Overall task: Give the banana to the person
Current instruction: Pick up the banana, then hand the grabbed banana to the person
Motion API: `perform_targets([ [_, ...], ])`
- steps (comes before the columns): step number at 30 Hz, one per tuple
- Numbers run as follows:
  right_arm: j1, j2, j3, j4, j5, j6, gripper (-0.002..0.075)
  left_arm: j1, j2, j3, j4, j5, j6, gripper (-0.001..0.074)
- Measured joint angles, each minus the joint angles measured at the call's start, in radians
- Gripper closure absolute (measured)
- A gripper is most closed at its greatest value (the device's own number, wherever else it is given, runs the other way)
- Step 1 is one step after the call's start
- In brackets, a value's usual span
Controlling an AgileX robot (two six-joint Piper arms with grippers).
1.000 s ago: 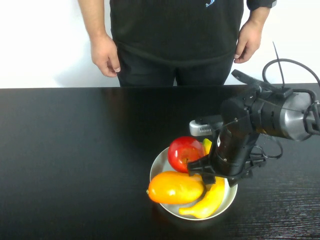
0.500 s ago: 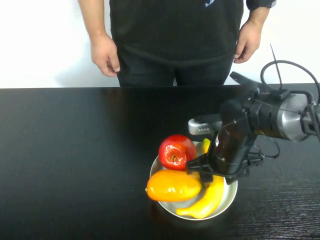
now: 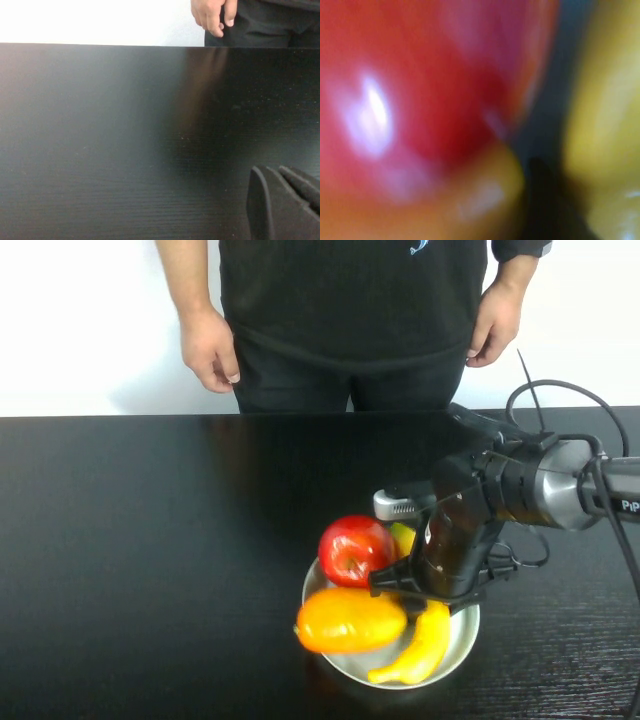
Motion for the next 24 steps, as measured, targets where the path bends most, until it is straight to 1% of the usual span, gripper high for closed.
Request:
perform_targets([
  [2,0.000,-0.011,0.000,-0.012,0.000,0.000,0.0710,0.000,0.000,0.000,0.000,0.000,0.000,0.0738],
  [3,0.000,-0.023,0.000,-0.021,0.000,0.003,0.0734,0.000,0.000,0.000,0.000,0.000,0.000,0.0738],
  [10,0.000,-0.175,0.000,-0.059,0.083,0.028,0.0733,0.000,0.000,0.000,0.000,0.000,0.000,0.0738],
  [15,0.000,-0.367,-0.003,-0.157,0.158,0.005,0.0733,0.000,0.000,0.000,0.000,0.000,0.000,0.0738],
  [19,0.000,-0.475,-0.077,-0.235,0.326,-0.085,0.0733,0.000,0.000,0.000,0.000,0.000,0.000,0.0738],
  [22,0.000,-0.490,-0.203,-0.287,0.479,-0.183,0.0733,0.000,0.000,0.000,0.000,0.000,0.000,0.0738],
  [24,0.000,-0.478,-0.292,-0.313,0.537,-0.274,0.0733,0.000,0.000,0.000,0.000,0.000,0.000,0.0738],
])
